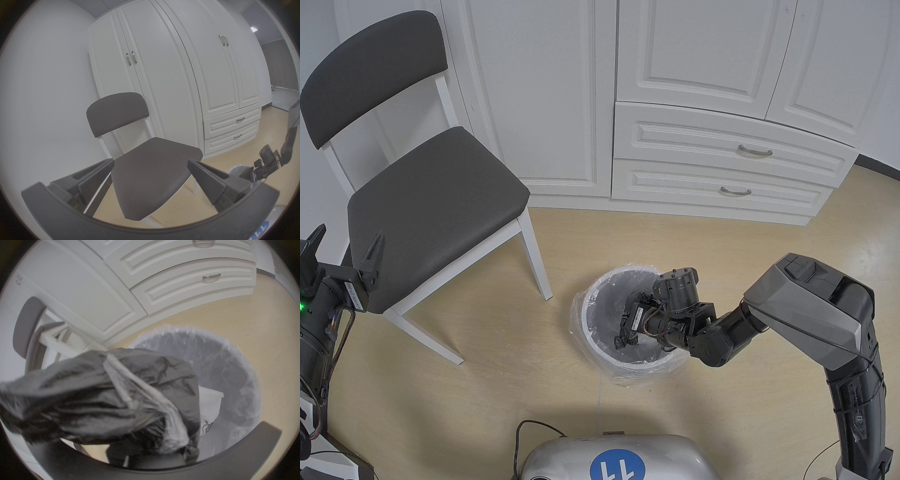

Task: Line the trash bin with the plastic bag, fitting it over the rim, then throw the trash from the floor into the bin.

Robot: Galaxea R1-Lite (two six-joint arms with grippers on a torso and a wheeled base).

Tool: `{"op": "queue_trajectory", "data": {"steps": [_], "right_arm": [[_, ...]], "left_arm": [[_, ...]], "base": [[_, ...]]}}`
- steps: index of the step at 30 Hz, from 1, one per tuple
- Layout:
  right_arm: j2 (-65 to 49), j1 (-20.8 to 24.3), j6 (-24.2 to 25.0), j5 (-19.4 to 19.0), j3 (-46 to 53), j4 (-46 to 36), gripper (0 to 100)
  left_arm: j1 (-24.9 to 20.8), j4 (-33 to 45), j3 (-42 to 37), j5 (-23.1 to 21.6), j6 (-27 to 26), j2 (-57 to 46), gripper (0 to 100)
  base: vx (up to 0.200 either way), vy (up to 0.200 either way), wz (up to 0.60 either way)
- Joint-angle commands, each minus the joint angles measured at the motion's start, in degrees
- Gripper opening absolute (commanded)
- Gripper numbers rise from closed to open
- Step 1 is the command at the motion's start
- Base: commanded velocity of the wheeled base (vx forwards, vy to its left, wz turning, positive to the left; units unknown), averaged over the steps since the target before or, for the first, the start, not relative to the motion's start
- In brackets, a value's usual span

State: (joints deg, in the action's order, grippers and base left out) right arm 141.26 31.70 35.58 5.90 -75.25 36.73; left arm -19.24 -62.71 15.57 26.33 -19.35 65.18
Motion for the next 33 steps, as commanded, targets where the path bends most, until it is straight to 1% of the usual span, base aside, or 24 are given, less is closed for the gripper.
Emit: {"op": "queue_trajectory", "data": {"steps": [1, 2, 5, 11, 17, 21, 28, 33], "right_arm": [[0.5, 0.6, -1.6, 0.0, 2.0, -0.2, 0], [0.4, 0.8, -3.3, -0.1, 2.8, -0.3, 0], [0.5, 1.2, -4.6, -0.1, 3.6, -0.3, 0], [1.5, 1.3, -3.9, 0.0, 2.1, 0.9, 0], [6.4, 1.3, -1.0, 1.7, -1.9, 5.4, 0], [9.0, 1.3, -1.0, 2.2, -3.8, 7.0, 0], [11.5, 1.3, -1.9, 2.5, -5.4, 6.8, 0], [13.5, 1.0, -2.0, 2.4, -9.3, 5.7, 0]], "left_arm": [[0.1, 0.0, 0.1, 0.0, 0.0, 0.1, 100], [0.0, 0.0, 0.1, 0.0, 0.0, 0.1, 100], [0.1, 0.0, 0.1, 0.0, 0.0, 0.1, 100], [0.1, 0.0, 0.1, 0.0, 0.0, 0.1, 100], [0.0, 0.0, 0.0, 0.0, 0.0, 0.2, 100], [0.0, 0.0, -0.1, 0.0, 0.0, 0.3, 100], [0.0, 0.0, -0.3, 0.0, 0.0, 0.3, 100], [0.0, 0.0, -0.4, 0.0, 0.0, 0.6, 100]], "base": [[0.000, 0.000, 0.00], [0.000, 0.000, 0.00], [0.000, 0.000, 0.00], [0.000, 0.000, 0.00], [0.000, 0.000, 0.00], [0.000, 0.000, 0.00], [0.000, 0.000, 0.00], [0.000, 0.000, 0.00]]}}
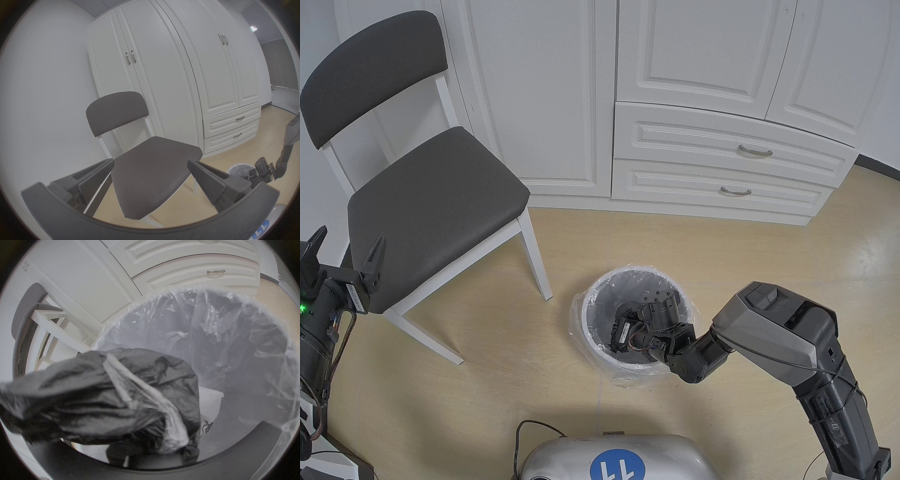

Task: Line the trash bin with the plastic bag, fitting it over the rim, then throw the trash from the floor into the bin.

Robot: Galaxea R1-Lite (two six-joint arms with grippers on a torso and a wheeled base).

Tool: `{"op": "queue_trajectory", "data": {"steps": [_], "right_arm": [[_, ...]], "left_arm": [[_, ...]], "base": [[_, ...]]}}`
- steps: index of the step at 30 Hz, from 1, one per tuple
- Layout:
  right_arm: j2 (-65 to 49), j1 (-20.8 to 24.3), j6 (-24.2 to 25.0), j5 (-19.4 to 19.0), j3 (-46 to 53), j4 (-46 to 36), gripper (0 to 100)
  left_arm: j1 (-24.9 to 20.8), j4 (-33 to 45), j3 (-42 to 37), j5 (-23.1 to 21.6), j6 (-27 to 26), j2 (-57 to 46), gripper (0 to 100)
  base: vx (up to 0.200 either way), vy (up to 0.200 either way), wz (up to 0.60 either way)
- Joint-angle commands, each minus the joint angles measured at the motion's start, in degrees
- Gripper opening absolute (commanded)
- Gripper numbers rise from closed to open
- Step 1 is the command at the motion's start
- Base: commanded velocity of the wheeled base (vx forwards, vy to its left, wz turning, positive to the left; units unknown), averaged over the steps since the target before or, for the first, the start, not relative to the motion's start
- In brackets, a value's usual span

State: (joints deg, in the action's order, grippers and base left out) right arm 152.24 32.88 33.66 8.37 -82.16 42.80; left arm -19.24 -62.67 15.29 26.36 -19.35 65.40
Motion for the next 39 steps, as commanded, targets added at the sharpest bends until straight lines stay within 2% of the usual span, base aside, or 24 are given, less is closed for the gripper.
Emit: {"op": "queue_trajectory", "data": {"steps": [1, 5, 11, 16, 22, 28, 36, 39], "right_arm": [[2.7, -0.3, -0.1, -0.1, -2.9, -0.5, 0], [3.9, -0.6, -0.1, -0.6, -6.7, -2.7, 0], [8.3, -1.6, 0.7, 0.2, -17.7, -6.2, 0], [11.2, -1.6, 0.5, 4.4, -22.7, -6.1, 0], [10.2, -1.5, 0.5, 4.5, -21.8, -6.2, 0], [4.9, -0.6, 0.4, 3.9, -15.5, -7.6, 0], [1.9, 0.1, 0.8, 3.8, -14.4, -13.2, 0], [3.2, 0.3, 0.8, 3.8, -16.3, -19.6, 0]], "left_arm": [[0.0, 0.0, -0.1, 0.0, 0.0, 0.5, 100], [0.0, -0.1, -0.3, 0.0, 0.0, 1.2, 100], [0.1, -0.1, -0.3, 0.0, -0.1, 1.7, 100], [0.1, -0.1, -0.4, 0.0, -0.1, 2.1, 100], [0.1, -0.1, -0.4, 0.0, -0.2, 2.1, 100], [0.1, -0.2, -0.3, 0.0, -0.3, 2.0, 100], [0.1, -0.2, -0.3, 0.0, -0.3, 1.9, 100], [0.0, -0.2, -0.3, 0.0, -0.3, 2.0, 100]], "base": [[0.000, 0.000, 0.00], [0.000, 0.000, 0.00], [0.000, 0.000, 0.00], [0.000, 0.000, 0.00], [0.000, 0.000, 0.00], [0.000, 0.000, 0.00], [0.000, 0.000, 0.00], [0.000, 0.000, 0.00]]}}
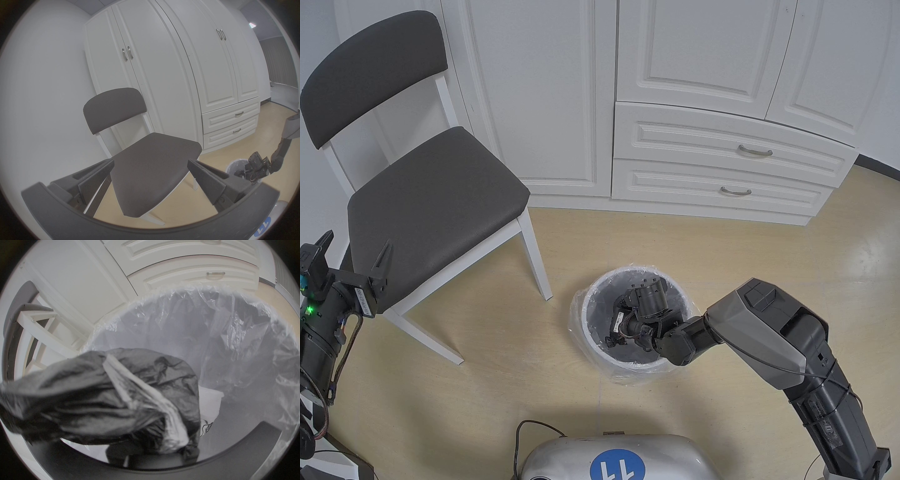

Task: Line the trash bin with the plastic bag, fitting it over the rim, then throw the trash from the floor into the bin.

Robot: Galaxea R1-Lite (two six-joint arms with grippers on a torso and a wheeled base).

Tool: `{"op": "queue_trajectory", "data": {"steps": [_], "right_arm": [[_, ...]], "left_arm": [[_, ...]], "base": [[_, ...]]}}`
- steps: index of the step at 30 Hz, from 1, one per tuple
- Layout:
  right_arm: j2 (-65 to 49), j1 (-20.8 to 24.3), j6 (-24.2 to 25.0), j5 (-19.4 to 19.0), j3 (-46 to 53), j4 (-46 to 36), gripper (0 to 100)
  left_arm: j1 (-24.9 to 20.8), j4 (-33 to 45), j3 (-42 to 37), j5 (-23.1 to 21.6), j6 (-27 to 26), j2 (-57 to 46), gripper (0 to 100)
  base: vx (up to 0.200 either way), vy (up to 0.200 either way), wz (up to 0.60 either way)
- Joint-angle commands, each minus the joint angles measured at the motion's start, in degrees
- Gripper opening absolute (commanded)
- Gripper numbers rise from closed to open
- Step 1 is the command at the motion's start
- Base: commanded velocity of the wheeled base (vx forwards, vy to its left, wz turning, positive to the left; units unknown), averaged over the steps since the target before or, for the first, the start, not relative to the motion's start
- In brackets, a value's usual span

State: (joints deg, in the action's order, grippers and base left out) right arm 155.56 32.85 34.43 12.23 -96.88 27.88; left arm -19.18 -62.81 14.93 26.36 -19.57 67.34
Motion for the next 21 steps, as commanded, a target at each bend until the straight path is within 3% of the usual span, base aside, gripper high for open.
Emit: {"op": "queue_trajectory", "data": {"steps": [1, 7, 21], "right_arm": [[0.5, 0.3, 0.2, -0.1, -2.7, -6.5, 0], [3.6, 0.5, 3.6, 0.0, -9.8, -12.6, 0], [5.7, -0.8, 4.5, 0.0, -14.2, -12.9, 0]], "left_arm": [[-0.1, 0.0, 0.0, 0.0, 0.0, 0.2, 100], [-0.1, 0.0, -0.1, 0.0, 0.0, 0.2, 100], [0.0, 0.1, -0.1, 0.0, 0.1, 0.2, 100]], "base": [[0.000, 0.000, 0.00], [0.000, 0.000, 0.00], [0.000, 0.000, 0.00]]}}
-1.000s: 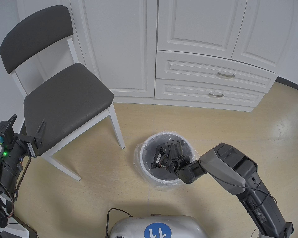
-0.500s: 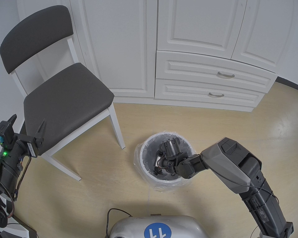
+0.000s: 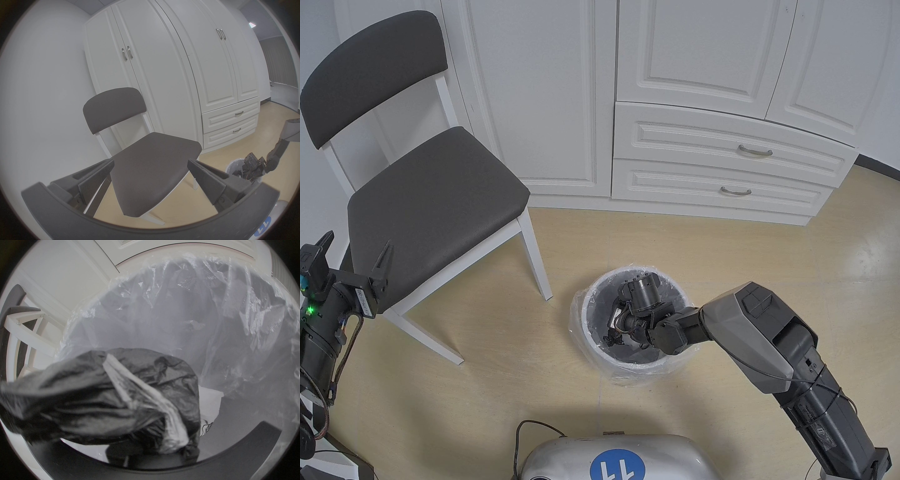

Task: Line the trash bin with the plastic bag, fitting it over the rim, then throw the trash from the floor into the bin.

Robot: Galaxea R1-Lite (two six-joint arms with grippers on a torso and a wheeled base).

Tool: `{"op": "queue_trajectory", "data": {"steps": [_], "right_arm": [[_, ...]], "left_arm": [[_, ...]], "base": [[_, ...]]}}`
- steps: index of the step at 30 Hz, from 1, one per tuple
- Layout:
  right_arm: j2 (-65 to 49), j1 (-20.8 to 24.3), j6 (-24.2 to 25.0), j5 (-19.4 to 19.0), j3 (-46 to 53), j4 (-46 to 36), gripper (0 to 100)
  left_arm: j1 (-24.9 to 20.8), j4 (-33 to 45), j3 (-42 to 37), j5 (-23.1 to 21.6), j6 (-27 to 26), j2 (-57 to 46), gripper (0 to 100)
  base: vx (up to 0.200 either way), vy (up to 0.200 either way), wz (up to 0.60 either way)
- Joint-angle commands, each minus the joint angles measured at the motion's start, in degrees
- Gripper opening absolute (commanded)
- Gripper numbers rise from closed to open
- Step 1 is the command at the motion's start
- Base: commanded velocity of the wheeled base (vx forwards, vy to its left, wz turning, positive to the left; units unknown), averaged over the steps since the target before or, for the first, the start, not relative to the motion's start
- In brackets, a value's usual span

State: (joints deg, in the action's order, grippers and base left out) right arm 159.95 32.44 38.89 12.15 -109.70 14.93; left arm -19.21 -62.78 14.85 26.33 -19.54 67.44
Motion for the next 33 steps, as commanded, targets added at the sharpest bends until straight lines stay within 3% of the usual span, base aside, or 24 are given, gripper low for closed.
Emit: {"op": "queue_trajectory", "data": {"steps": [1, 33], "right_arm": [[1.8, -0.4, 0.0, 0.4, -2.1, 0.1, 0], [4.8, -1.8, -0.4, 1.4, -4.9, 0.2, 0]], "left_arm": [[0.0, -0.1, 0.0, 0.0, 0.0, 0.1, 100], [0.0, 0.0, -0.3, 0.0, 0.0, 0.6, 100]], "base": [[0.000, 0.000, 0.00], [0.000, 0.000, 0.00]]}}
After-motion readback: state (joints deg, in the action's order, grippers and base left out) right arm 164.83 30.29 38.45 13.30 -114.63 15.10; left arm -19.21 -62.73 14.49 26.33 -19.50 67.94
